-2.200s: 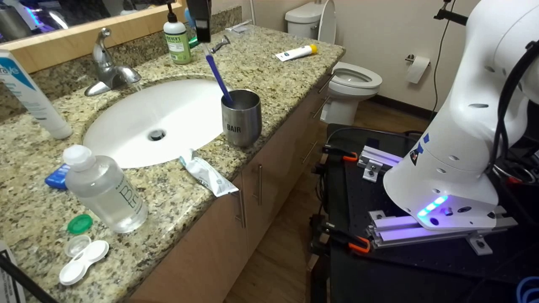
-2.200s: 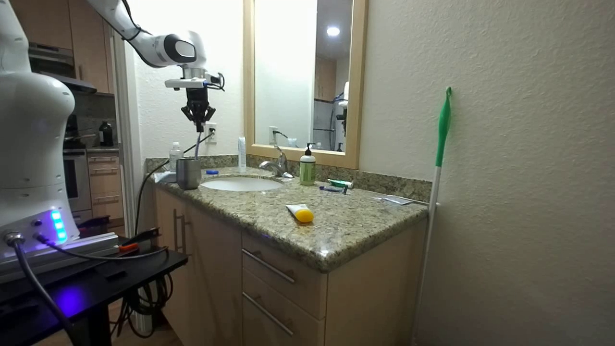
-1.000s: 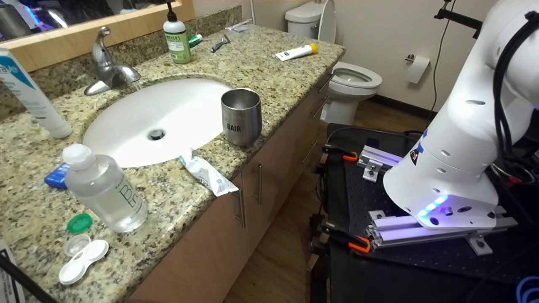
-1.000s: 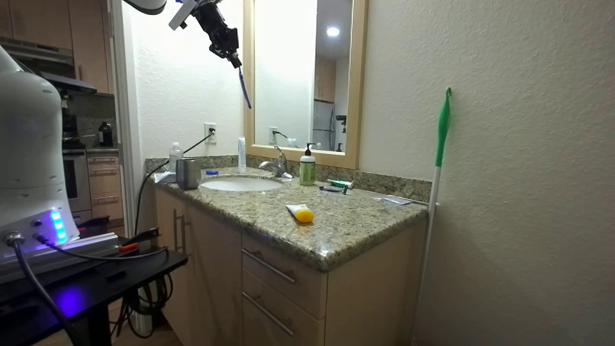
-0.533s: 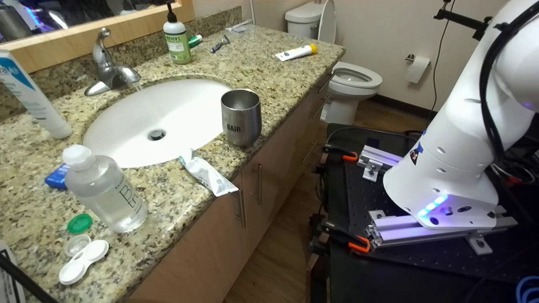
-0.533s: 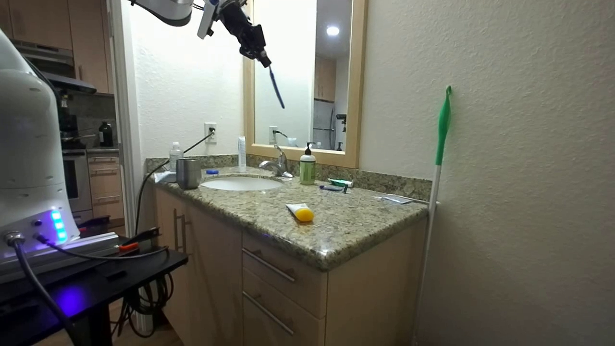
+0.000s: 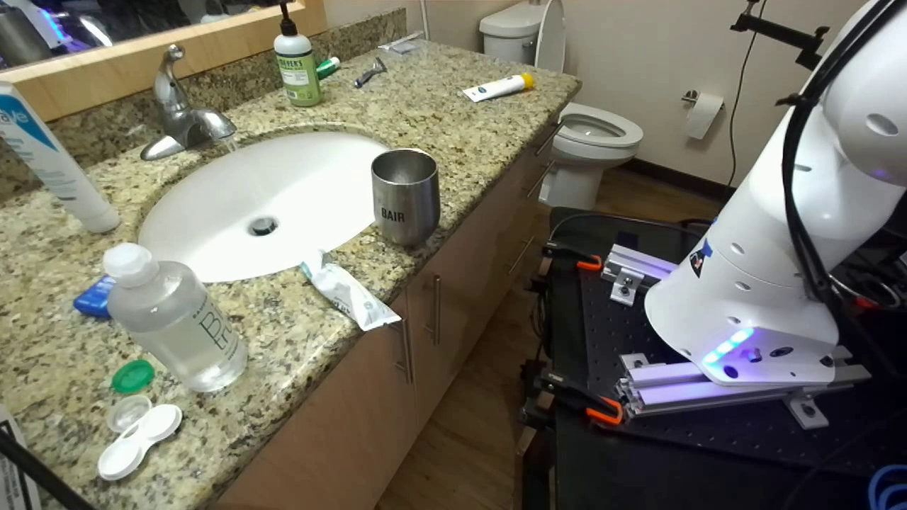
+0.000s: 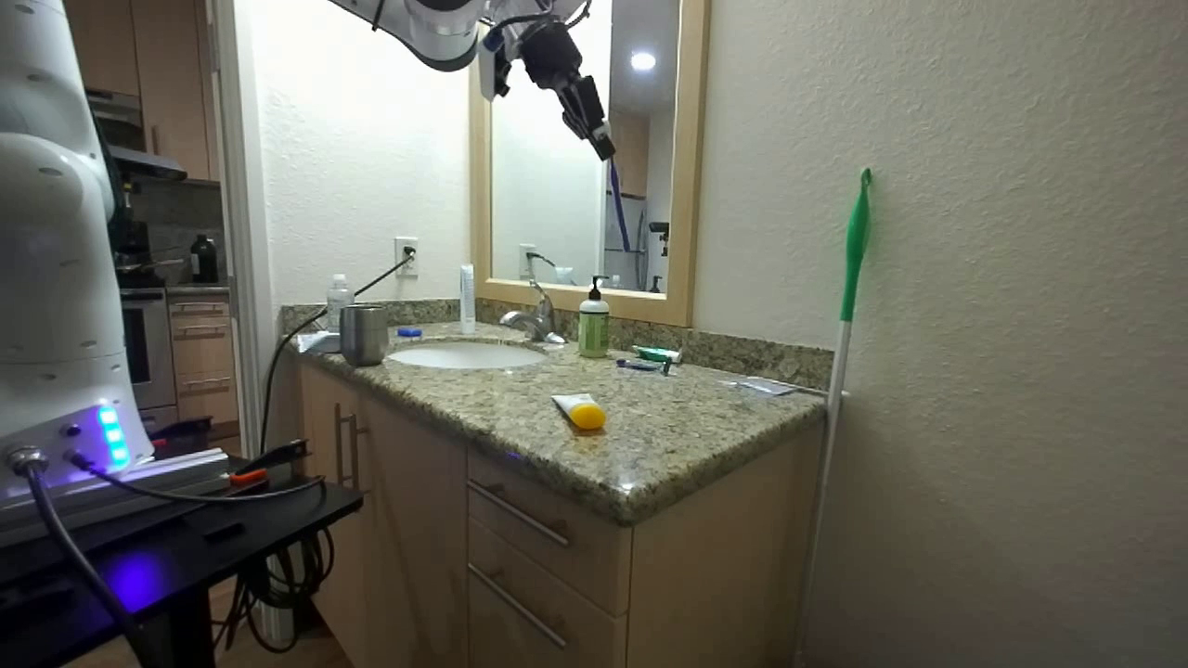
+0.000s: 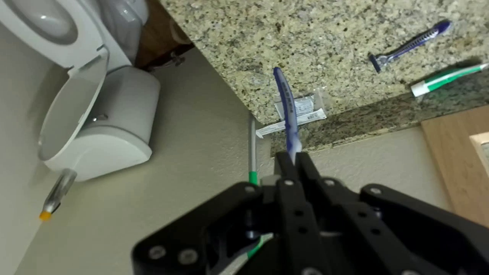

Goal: Put the toothbrush on the countertop

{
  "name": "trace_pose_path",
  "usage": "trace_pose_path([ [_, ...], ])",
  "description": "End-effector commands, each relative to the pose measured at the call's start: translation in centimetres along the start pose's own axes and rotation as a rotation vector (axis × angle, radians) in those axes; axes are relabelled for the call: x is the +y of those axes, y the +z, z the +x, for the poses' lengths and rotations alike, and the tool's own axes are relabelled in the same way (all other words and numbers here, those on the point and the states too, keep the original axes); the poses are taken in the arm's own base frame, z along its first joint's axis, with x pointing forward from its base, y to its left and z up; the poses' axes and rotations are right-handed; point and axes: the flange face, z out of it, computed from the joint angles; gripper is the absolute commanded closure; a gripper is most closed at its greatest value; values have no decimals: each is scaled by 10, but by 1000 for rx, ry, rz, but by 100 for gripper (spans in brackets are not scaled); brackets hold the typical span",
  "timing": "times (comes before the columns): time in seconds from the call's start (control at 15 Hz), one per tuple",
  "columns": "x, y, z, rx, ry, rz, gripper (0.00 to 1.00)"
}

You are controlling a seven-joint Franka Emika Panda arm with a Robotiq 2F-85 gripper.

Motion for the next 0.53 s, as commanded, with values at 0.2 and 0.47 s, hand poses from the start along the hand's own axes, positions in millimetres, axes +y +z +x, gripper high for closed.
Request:
trace_pose_path([
  [0.2, 15, 24, 55, -143, 314, 201, 98],
  [0.47, 8, 21, 52, -189, 364, 263, 94],
])
